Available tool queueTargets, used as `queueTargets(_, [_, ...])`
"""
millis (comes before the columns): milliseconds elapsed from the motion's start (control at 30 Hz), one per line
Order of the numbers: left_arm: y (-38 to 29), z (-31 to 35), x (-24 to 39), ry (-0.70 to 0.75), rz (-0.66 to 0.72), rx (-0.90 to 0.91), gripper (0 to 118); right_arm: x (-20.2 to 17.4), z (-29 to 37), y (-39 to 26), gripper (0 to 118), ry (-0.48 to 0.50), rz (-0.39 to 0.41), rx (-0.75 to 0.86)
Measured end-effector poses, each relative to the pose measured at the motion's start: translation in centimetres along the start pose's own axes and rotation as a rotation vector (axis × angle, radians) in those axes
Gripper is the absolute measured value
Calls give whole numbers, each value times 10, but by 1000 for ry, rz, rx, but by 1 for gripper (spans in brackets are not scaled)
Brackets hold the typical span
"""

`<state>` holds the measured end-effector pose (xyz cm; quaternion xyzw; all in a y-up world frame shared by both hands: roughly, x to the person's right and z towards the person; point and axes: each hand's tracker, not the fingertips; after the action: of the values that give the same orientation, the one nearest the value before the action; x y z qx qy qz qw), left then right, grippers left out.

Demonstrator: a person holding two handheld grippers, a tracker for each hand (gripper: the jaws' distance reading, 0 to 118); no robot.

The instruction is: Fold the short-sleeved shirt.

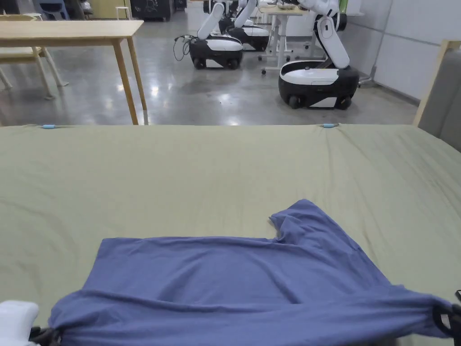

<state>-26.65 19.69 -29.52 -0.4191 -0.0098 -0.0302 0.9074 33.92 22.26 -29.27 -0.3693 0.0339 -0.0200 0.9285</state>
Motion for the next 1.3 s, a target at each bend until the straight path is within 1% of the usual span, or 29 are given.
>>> queueTargets(67, [-16, -14, -4, -26, 43, -34, 8, 3, -20, -19, 6, -8, -35, -60])
queueTargets(100, [-22, -17, -5, -43, 77, -9, 8, 14, -38, -28, 6, 0, -62, -90])
queueTargets(133, [-25, -18, -5, -56, 100, 46, 8, 16, -43, -33, 7, -4, -94, -103])
queueTargets(167, [-28, -14, -6, -47, 102, 82, 13, 17, -43, -36, 12, -7, -118, -84])
queueTargets(200, [-28, -7, -4, 32, 98, 73, 48, 16, -39, -39, 33, -11, -129, -37])
queueTargets(233, [-28, 0, -1, 100, 88, 84, 87, 13, -32, -38, 56, -27, -123, 16])
queueTargets(267, [-30, 11, 1, 107, 75, 148, 107, 6, -25, -36, 74, -59, -94, 52])
queueTargets(300, [-29, 21, 5, 101, 76, 223, 111, -2, -19, -31, 80, -76, -73, 91])
queueTargets(333, [-23, 27, 10, 96, 84, 275, 111, -11, -14, -26, 80, -61, -78, 144])
queueTargets(367, [-14, 30, 18, 105, 85, 297, 111, -21, -9, -19, 82, -31, -92, 208])
queueTargets(400, [-6, 32, 28, 98, 73, 330, 111, -34, -8, -11, 88, 11, -96, 269])
queueTargets(433, [3, 32, 37, 90, 63, 361, 111, -49, -9, -4, 94, 29, -84, 312])
queueTargets(500, [21, 25, 59, 83, 30, 411, 111, -84, -20, 10, 99, 30, -9, 365])
queueTargets(567, [31, 9, 75, 85, 15, 413, 111, -117, -33, 19, 99, 2, 51, 379])
queueTargets(600, [36, 3, 83, 93, 4, 415, 109, -132, -40, 22, 99, 9, 69, 370])
queueTargets(633, [39, -2, 88, 103, -12, 408, 103, -143, -45, 24, 96, 20, 73, 370])
queueTargets(667, [38, -12, 91, 111, -29, 396, 81, -151, -49, 24, 80, 26, 75, 361])
queueTargets(700, [37, -14, 93, 97, -37, 400, 16, -156, -52, 24, 34, 48, 72, 357])
queueTargets(733, [38, -17, 92, 69, -40, 398, 0, -160, -53, 23, 7, 56, 64, 357])
queueTargets(800, [34, -26, 91, 45, -66, 389, 0, -162, -57, 17, 6, 40, 56, 370])
queueTargets(867, [38, -38, 80, 23, -45, 328, 0, -158, -60, 18, 6, 89, 66, 323])
queueTargets(967, [54, -61, 62, 59, -39, 287, 0, -149, -61, 17, 6, 91, 54, 318])
queueTargets(1067, [87, -94, 41, 92, -36, 260, 0, -141, -65, 20, 6, 75, 54, 301])
queueTargets(1100, [100, -111, 31, 110, -30, 228, 5, -136, -68, 21, 6, 77, 50, 291])
queueTargets(1133, [113, -129, 21, 107, -28, 193, 26, -133, -70, 21, 6, 72, 46, 283])
queueTargets(1167, [127, -151, 11, 100, -20, 146, 67, -129, -73, 22, 6, 61, 45, 274])
queueTargets(1200, [141, -169, 5, 108, -13, 98, 118, -124, -76, 23, 6, 46, 45, 264])
queueTargets(1233, [147, -181, -4, 98, 14, 190, 117, -119, -79, 24, 6, 36, 44, 256])
queueTargets(1300, [173, -220, -17, 171, 11, 83, 118, -106, -87, 28, 6, 12, 42, 232])
